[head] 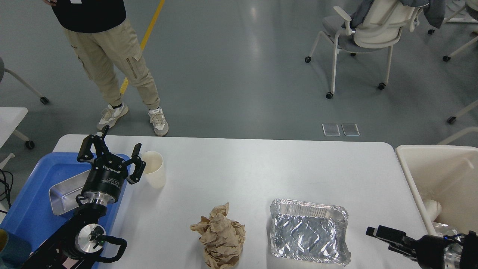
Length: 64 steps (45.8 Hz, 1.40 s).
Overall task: Tidy desktop
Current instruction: 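Reach the right gripper to the near edge of the foil tray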
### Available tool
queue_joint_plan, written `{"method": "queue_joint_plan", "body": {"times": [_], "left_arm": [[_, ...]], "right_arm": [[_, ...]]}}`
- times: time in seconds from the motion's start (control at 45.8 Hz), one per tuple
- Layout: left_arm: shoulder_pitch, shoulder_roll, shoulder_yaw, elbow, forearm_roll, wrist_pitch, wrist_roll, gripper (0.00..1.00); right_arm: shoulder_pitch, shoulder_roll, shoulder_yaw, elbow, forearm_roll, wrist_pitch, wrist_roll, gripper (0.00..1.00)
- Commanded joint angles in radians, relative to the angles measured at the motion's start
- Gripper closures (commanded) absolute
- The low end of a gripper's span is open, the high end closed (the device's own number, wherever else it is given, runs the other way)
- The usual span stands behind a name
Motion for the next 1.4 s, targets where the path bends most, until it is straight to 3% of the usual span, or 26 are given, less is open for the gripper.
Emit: {"method": "queue_joint_plan", "body": {"times": [0.0, 0.349, 1.048, 1.223, 1.376], "left_arm": [[0.014, 0.008, -0.003, 0.003, 0.000, -0.005, 0.000, 0.03], [0.021, 0.014, -0.015, 0.004, 0.000, -0.011, 0.000, 0.03], [0.029, 0.022, -0.018, 0.006, 0.000, -0.019, -0.002, 0.03], [0.029, 0.022, -0.018, 0.009, 0.000, -0.019, -0.002, 0.03], [0.030, 0.022, -0.018, 0.010, 0.000, -0.019, -0.002, 0.03]], "right_arm": [[0.073, 0.059, -0.072, -0.023, 0.000, 0.000, 0.006, 0.00], [0.104, 0.174, -0.117, -0.113, 0.001, 0.000, 0.020, 0.00], [0.115, 0.212, -0.117, -0.116, 0.001, -0.006, 0.035, 0.00], [0.138, 0.229, -0.120, -0.120, 0.001, 0.012, 0.071, 0.00], [0.155, 0.238, -0.143, -0.123, 0.000, 0.028, 0.072, 0.00]]}}
